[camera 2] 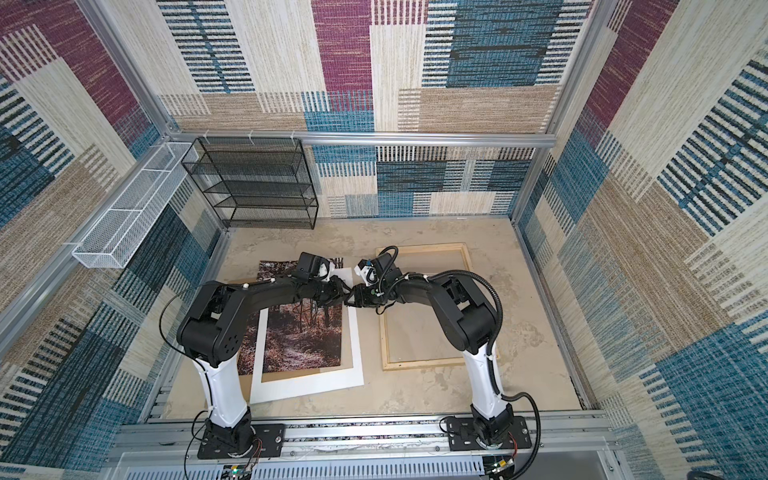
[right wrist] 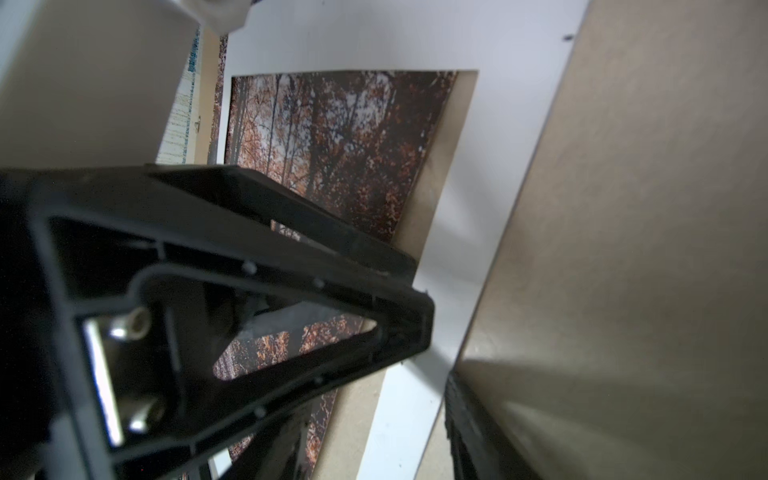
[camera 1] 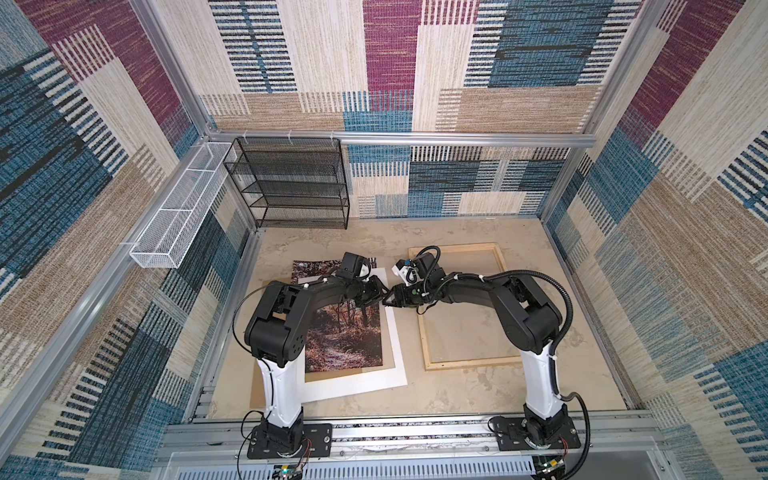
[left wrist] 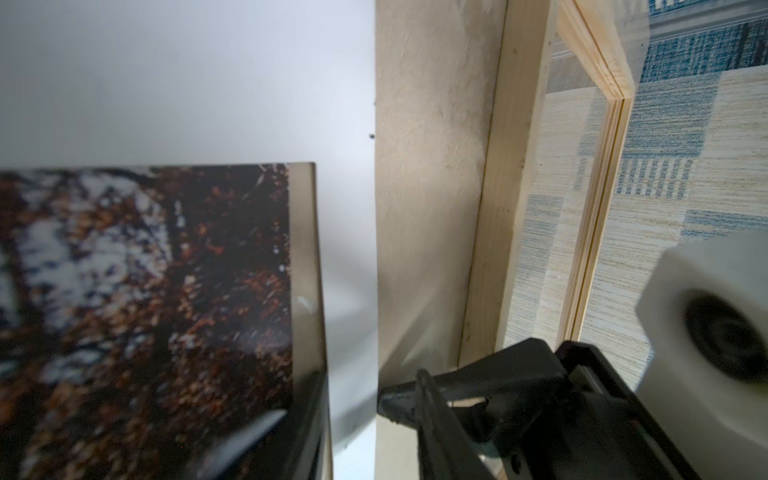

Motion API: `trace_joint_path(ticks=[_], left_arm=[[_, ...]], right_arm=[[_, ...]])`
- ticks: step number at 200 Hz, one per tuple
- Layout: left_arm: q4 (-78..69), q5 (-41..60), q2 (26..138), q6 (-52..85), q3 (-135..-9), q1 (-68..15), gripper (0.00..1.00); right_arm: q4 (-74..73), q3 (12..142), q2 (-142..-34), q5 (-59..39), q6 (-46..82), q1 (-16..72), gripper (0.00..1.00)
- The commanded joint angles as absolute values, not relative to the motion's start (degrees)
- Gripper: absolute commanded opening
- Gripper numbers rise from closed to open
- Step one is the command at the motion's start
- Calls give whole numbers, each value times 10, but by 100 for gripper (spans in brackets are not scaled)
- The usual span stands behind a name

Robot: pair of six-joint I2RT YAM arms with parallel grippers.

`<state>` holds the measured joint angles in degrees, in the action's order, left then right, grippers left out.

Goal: Put the photo into the frame

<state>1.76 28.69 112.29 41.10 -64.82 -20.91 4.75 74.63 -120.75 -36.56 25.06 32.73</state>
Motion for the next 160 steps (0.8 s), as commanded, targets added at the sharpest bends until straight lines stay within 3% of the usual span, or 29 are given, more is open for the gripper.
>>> trace_joint_path(ticks=[1,95,160], left_arm=[[19,304,1127,402,-653,-208,38],[13,324,1132,402,-681,-204,37],[191,123,1048,345,-691,-201,43]], right_arm=[[42,750,-1216,-369,262,323,53],[-5,753,-1219,-421,283,303,53],[45,759,-1197,-343,270,303,54]])
